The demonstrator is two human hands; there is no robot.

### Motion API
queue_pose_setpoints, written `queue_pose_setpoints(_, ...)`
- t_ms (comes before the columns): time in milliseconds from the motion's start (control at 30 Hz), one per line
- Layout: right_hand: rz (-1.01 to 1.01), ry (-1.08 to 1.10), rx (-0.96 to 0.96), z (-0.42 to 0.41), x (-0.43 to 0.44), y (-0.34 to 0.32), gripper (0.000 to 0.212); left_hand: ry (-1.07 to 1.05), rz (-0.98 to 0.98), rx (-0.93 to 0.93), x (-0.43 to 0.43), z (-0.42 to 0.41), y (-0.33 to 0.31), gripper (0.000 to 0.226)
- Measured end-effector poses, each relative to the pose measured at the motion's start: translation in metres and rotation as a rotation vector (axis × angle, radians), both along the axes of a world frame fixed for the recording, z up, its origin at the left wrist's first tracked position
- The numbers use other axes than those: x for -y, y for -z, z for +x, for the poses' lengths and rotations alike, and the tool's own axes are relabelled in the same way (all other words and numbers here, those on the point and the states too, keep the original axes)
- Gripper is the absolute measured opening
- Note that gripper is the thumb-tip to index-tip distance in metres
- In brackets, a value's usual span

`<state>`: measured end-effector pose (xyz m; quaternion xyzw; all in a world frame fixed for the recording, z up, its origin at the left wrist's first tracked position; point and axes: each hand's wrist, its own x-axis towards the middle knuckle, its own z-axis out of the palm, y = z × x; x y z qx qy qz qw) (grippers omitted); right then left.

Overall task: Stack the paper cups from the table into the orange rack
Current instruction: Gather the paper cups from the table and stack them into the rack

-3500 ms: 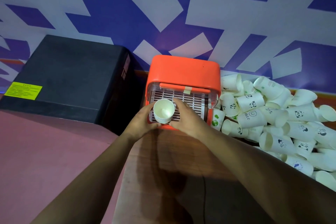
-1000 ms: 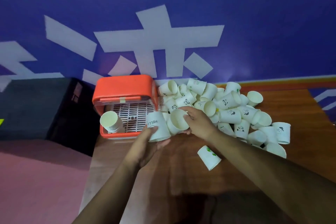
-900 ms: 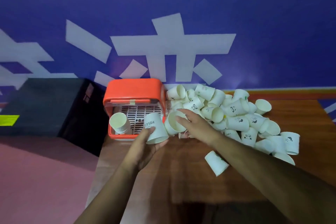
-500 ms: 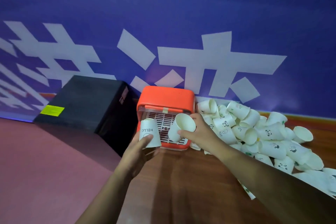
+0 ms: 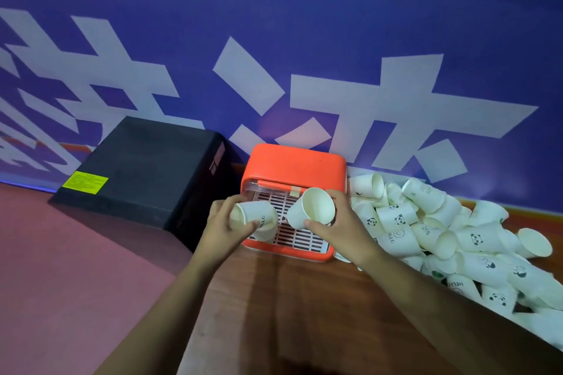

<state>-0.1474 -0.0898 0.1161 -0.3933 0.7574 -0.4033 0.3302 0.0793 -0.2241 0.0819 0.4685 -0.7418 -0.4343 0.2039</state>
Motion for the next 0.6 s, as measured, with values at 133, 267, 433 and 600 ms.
queue_pose_setpoints(133,0.013,0.015,-0.022,0.002,0.005,0.01,0.062,0.044,-0.155,0.126,0.01,-0.013,0.017,0.079)
queue_pose_setpoints(267,-0.003,0.012,-0.063,0.005,0.007,0.015,0.066,0.194,-0.265,0.233,0.022,-0.02,0.033,0.073)
queue_pose_setpoints(433,-0.028,-0.015,-0.084,0.013,0.012,0.019,0.065,0.314,-0.207,0.189,0.034,-0.032,0.053,0.074)
queue_pose_setpoints(600,-0.027,-0.003,-0.067,0.018,0.017,0.027,0.066,0.399,0.141,0.064,0.04,-0.031,0.068,0.085)
